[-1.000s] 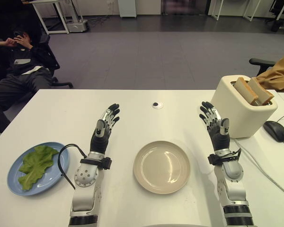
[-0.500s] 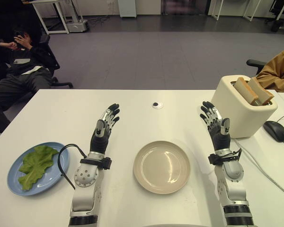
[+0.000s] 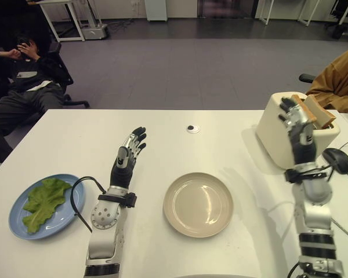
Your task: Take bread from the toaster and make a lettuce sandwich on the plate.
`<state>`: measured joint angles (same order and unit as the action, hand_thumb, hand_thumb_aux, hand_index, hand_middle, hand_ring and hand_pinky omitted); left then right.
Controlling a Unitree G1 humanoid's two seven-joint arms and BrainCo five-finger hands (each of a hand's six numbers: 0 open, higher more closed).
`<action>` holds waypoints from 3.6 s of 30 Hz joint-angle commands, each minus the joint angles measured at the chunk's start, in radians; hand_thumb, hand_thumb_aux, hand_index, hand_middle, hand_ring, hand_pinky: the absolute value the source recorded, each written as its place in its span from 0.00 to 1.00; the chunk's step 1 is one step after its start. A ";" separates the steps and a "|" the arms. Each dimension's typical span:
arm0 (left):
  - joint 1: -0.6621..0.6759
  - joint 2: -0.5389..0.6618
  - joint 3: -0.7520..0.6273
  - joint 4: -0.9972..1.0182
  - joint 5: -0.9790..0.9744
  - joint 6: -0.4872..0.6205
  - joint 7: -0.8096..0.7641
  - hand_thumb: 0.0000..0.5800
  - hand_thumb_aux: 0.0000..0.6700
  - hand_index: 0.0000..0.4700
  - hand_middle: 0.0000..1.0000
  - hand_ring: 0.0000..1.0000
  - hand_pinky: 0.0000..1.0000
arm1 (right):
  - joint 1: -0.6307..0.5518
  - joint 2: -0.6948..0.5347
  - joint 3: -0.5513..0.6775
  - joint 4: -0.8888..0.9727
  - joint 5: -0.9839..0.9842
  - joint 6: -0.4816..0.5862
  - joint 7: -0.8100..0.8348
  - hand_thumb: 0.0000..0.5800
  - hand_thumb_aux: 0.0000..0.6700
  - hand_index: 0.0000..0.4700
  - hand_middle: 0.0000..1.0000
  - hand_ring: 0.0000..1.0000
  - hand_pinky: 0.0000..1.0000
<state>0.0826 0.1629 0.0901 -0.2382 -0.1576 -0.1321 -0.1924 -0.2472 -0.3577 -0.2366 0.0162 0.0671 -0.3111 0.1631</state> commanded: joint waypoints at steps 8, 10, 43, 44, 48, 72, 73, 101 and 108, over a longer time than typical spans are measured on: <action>0.009 0.004 0.000 -0.008 0.007 0.010 0.000 0.00 0.00 0.00 0.00 0.00 0.00 | -0.201 -0.336 -0.079 0.455 -0.198 -0.030 -0.102 0.00 0.00 0.00 0.00 0.00 0.00; 0.011 0.003 0.001 -0.010 0.008 0.009 0.002 0.00 0.00 0.00 0.00 0.00 0.00 | -0.219 -0.352 -0.049 0.543 -0.223 -0.037 -0.095 0.00 0.00 0.00 0.00 0.00 0.00; 0.038 0.007 0.021 -0.028 -0.005 0.000 -0.003 0.00 0.00 0.00 0.00 0.00 0.00 | -0.365 -0.392 0.132 1.070 -0.301 -0.159 -0.273 0.77 0.52 0.52 0.00 0.00 0.00; 0.040 0.006 0.021 -0.030 -0.004 0.000 -0.001 0.00 0.00 0.00 0.00 0.00 0.00 | -0.366 -0.391 0.138 1.074 -0.301 -0.158 -0.274 0.77 0.52 0.52 0.00 0.00 0.00; 0.044 0.003 0.019 -0.036 -0.003 -0.001 0.000 0.00 0.00 0.00 0.00 0.00 0.00 | -0.374 -0.387 0.155 1.097 -0.300 -0.153 -0.278 0.80 0.56 0.56 0.00 0.00 0.00; 0.047 0.000 0.017 -0.040 -0.004 -0.006 0.000 0.00 0.00 0.00 0.00 0.00 0.00 | -0.412 -0.357 0.208 1.157 -0.297 -0.174 -0.305 1.00 1.00 1.00 0.00 0.00 0.00; 0.048 0.000 0.017 -0.040 -0.004 -0.006 0.000 0.00 0.00 0.00 0.00 0.00 0.00 | -0.412 -0.358 0.208 1.156 -0.296 -0.176 -0.305 1.00 1.00 1.00 0.00 0.00 0.00; 0.043 -0.009 0.009 -0.035 0.001 -0.016 0.003 0.00 0.00 0.00 0.00 0.00 0.00 | -0.097 -0.286 0.151 -0.328 0.559 0.430 0.067 1.00 1.00 1.00 0.00 0.00 0.00; 0.042 -0.012 0.006 -0.034 0.004 -0.017 0.007 0.00 0.00 0.00 0.00 0.00 0.00 | 0.120 -0.211 0.428 -0.440 0.619 0.735 0.198 1.00 1.00 1.00 0.00 0.00 0.00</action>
<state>0.1212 0.1507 0.0968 -0.2737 -0.1587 -0.1545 -0.1857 -0.1617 -0.5950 0.1225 -0.4496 0.7367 0.3885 0.3482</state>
